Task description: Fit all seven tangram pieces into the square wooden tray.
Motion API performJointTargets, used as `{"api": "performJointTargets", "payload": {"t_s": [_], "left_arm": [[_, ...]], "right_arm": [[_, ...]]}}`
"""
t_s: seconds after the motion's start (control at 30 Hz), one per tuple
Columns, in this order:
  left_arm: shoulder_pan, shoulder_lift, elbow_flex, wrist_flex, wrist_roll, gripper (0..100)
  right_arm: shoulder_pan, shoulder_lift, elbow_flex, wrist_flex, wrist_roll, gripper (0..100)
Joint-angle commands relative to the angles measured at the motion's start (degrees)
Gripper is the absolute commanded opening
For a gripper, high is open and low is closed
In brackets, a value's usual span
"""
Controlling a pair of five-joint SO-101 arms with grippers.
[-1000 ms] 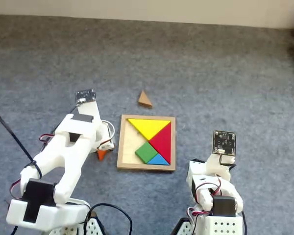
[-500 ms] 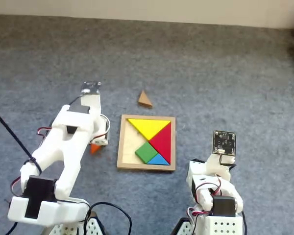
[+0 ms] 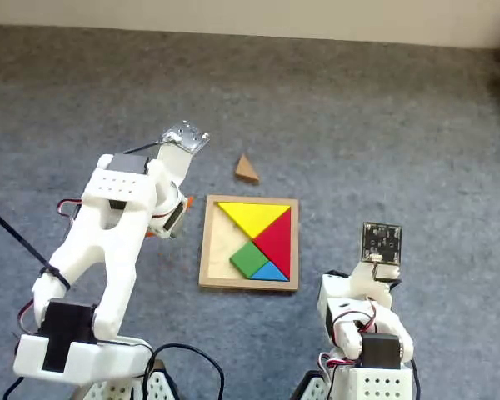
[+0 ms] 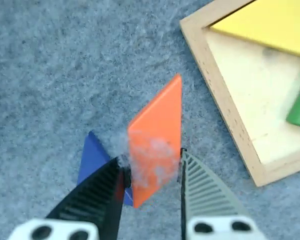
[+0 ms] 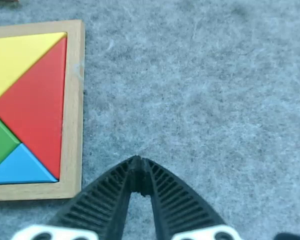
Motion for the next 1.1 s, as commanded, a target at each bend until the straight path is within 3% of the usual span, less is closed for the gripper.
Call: {"api": "performJointTargets", "payload": {"t_s": [0.0,0.1,0.17,0.5,0.8,1.07], "left_arm": [[-0.92,-0.13,-2.59,0.62,-1.05,18],[-1.54,-0.13,-2.51,0.62,1.58,26],[-2.07,-0.13,-2.51,0.62,1.76,26],[-0.13,0.48,-2.33,1.85,2.02,9],[8.04,0.48,4.97,-4.92,2.11,9],[6.55,0.48,9.36,-9.23,5.01,11]], "right_arm": [[0.66,-0.75,8.04,0.4,-0.53,0.5],[0.66,-0.75,8.04,0.4,-0.53,0.5],[0.66,-0.75,8.04,0.4,-0.53,0.5],[0.66,-0.75,8.04,0.4,-0.53,0.5],[0.66,-0.75,8.04,0.4,-0.53,0.5],[0.66,-0.75,8.04,0.4,-0.53,0.5]]}}
